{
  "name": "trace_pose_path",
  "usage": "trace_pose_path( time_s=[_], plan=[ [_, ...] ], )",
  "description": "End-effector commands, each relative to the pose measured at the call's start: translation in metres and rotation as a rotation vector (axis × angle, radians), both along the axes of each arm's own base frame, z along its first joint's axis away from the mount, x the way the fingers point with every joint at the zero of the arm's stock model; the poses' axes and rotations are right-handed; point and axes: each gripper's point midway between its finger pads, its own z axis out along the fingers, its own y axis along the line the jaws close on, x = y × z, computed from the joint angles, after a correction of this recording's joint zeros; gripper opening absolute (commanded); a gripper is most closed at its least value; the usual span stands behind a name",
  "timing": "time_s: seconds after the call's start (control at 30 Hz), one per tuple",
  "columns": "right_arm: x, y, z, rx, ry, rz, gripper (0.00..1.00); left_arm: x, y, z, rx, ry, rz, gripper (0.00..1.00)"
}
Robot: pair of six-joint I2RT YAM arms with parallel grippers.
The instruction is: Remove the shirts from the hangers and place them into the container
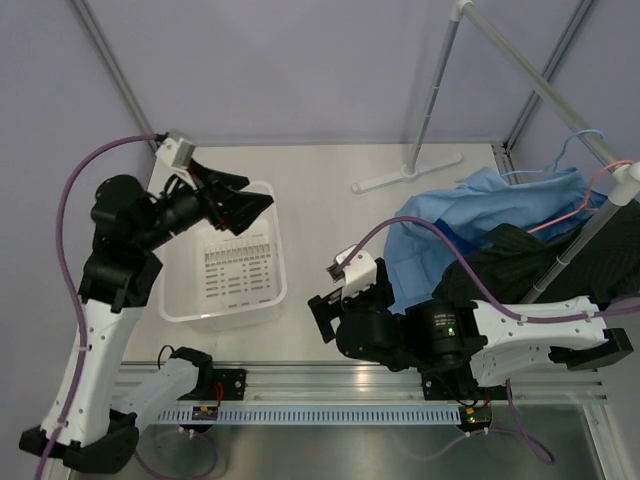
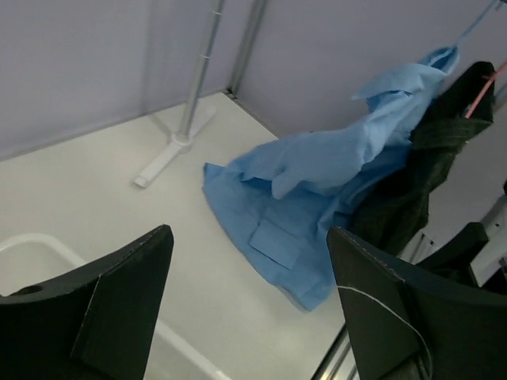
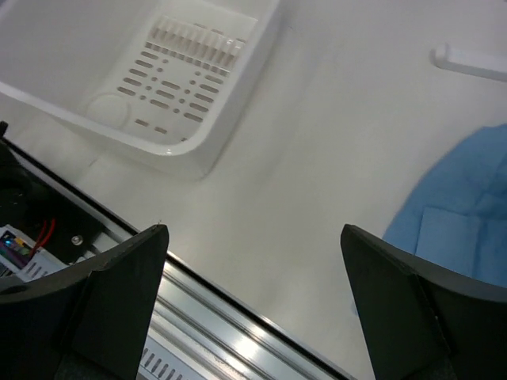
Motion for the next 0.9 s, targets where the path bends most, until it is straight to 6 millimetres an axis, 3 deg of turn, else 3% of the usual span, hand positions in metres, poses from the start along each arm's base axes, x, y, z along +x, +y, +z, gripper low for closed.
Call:
trace_pose_path(
  time_s=[0.0, 0.1, 0.2, 0.3, 0.4, 0.43, 0.6, 0.63, 0.67, 0.7, 0.73, 0.77, 0.87],
  plan=[
    [0.021, -0.047, 0.007, 0.118, -0.05, -0.184, 0.99, 0.026, -0.028, 0.012, 0.069, -0.06, 0.051, 0.84],
    [0.031, -0.073, 0.007, 0.212, -0.078, -0.258, 0.99, 0.036, -0.062, 0.016, 0.049, -0.069, -0.012, 0.85],
    [0.036, -0.088, -0.002, 0.191, -0.108, -0.28, 0.98, 0.043, -0.087, 0.018, 0.041, -0.088, -0.075, 0.86],
    [0.034, -0.08, -0.017, 0.131, -0.119, -0.261, 0.99, 0.036, -0.124, 0.018, 0.068, -0.131, -0.173, 0.86],
    [0.029, -0.065, -0.043, 0.066, -0.094, -0.241, 0.99, 0.031, -0.146, 0.025, 0.079, -0.203, -0.248, 0.87],
    [0.027, -0.063, -0.051, 0.05, -0.083, -0.245, 1.0, 0.032, -0.161, 0.018, 0.105, -0.221, -0.275, 0.88],
    [0.022, -0.058, -0.094, 0.006, -0.052, -0.295, 1.0, 0.03, -0.196, 0.027, 0.122, -0.318, -0.349, 0.9],
    [0.021, -0.056, -0.098, 0.038, -0.037, -0.307, 0.99, 0.03, -0.199, 0.039, 0.11, -0.341, -0.353, 0.9],
    [0.02, -0.059, -0.103, 0.037, -0.037, -0.311, 1.0, 0.04, -0.21, 0.026, 0.143, -0.316, -0.367, 0.9],
    [0.02, -0.063, -0.105, 0.057, -0.028, -0.326, 1.0, 0.042, -0.215, 0.027, 0.149, -0.32, -0.382, 0.89],
    [0.021, -0.066, -0.104, 0.073, -0.031, -0.336, 0.99, 0.041, -0.219, 0.042, 0.133, -0.353, -0.392, 0.89],
    [0.023, -0.072, -0.101, 0.091, -0.03, -0.34, 1.0, 0.05, -0.231, 0.026, 0.157, -0.317, -0.413, 0.89],
    [0.026, -0.085, -0.092, 0.14, -0.034, -0.347, 0.99, 0.056, -0.257, 0.023, 0.171, -0.337, -0.461, 0.87]
  ],
)
